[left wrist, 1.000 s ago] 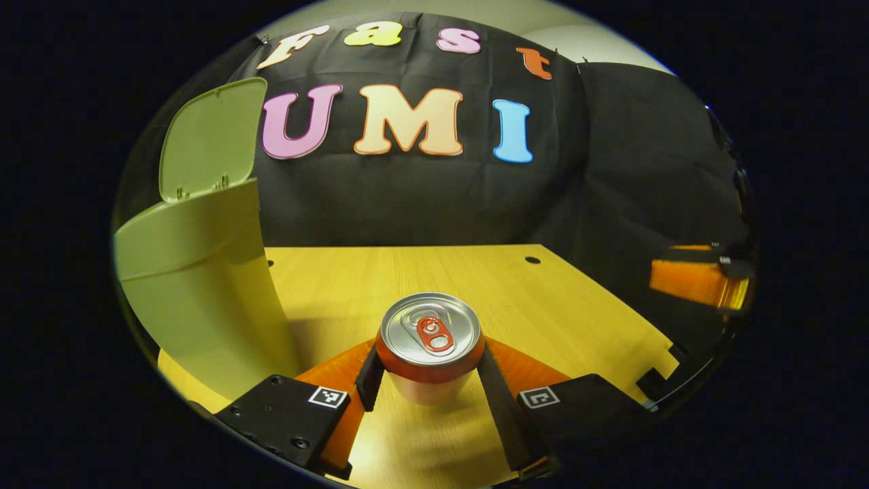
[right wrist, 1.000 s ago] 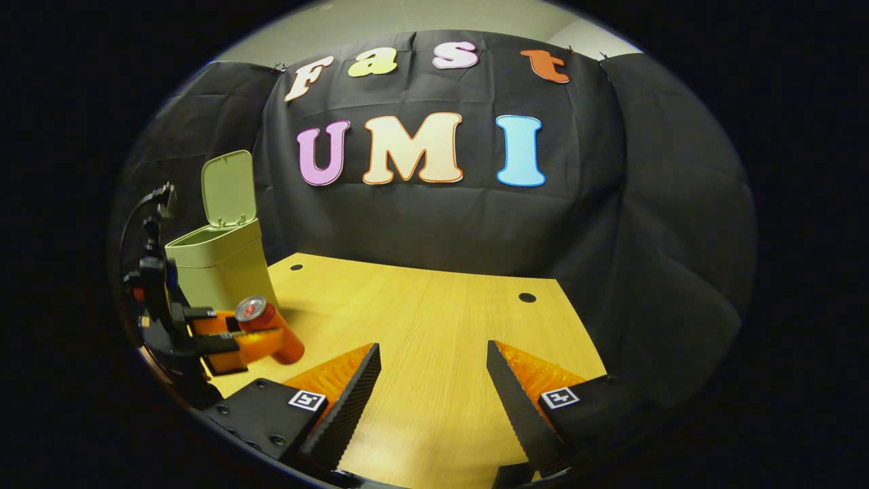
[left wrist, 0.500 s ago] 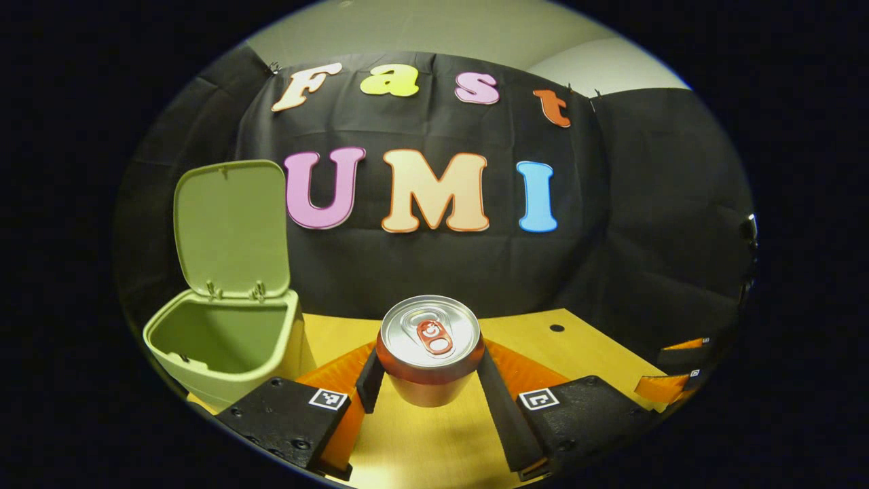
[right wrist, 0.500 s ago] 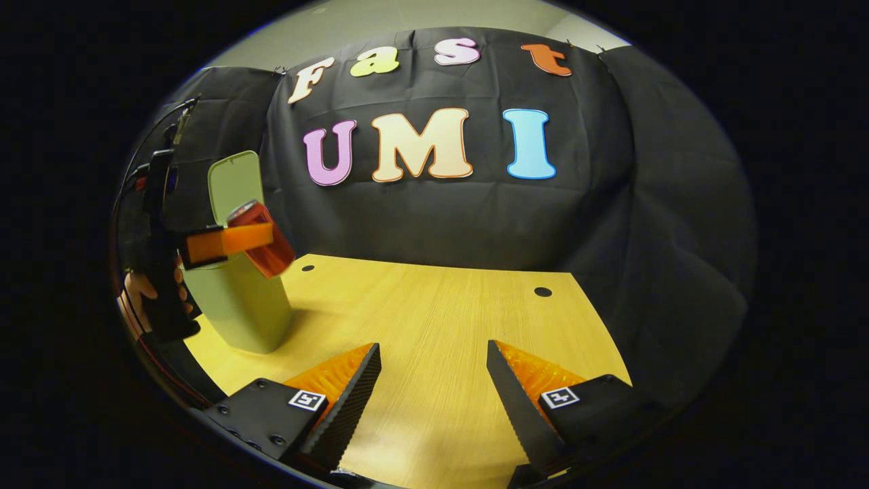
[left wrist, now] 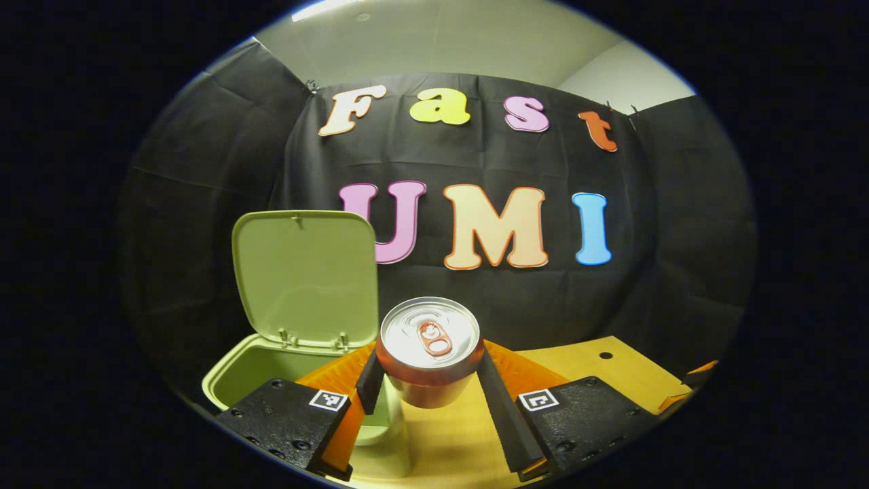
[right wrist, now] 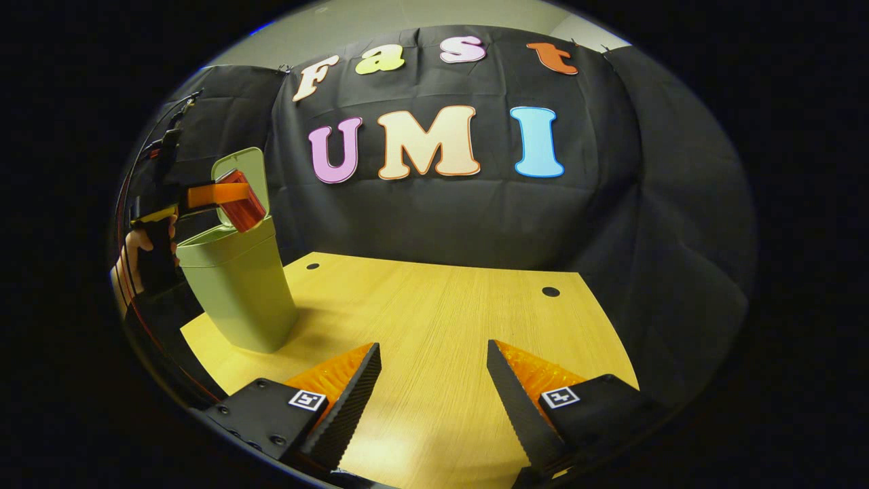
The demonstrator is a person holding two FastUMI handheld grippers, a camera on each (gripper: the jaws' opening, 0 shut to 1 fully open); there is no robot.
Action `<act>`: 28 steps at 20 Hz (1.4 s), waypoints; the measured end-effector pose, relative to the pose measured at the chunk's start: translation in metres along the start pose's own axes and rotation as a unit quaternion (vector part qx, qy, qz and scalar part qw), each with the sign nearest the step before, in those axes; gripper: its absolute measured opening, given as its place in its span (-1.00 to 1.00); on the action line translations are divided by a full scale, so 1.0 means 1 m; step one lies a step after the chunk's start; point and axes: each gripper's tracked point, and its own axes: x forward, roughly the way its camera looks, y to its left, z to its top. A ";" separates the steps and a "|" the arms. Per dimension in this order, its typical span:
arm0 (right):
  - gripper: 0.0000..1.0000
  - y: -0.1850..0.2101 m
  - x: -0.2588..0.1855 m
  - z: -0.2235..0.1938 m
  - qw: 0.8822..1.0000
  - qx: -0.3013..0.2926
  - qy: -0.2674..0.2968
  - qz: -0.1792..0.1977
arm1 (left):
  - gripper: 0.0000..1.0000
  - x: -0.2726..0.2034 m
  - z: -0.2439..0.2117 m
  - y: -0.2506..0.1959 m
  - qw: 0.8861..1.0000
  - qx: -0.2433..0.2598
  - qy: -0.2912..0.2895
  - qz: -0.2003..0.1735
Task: Press the lid of the desktop garbage bin to open it, pick up the crumpled paper on the desktop and throw it into the bin, then pick up the pop can on the desktop and drop it into the bin, and finally close the garbage bin lid.
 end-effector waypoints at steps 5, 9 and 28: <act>0.97 -0.002 0.004 -0.002 1.000 -0.006 0.002 -0.001 | 0.53 -0.003 -0.010 0.060 0.998 0.003 0.013 0.058; 0.97 -0.002 0.007 -0.001 1.000 -0.006 0.005 -0.001 | 0.54 -0.007 -0.032 0.083 0.996 -0.006 0.033 0.082; 0.97 -0.001 0.001 -0.010 0.999 0.016 0.006 -0.030 | 0.88 0.089 0.149 0.132 0.998 -0.018 -0.030 0.050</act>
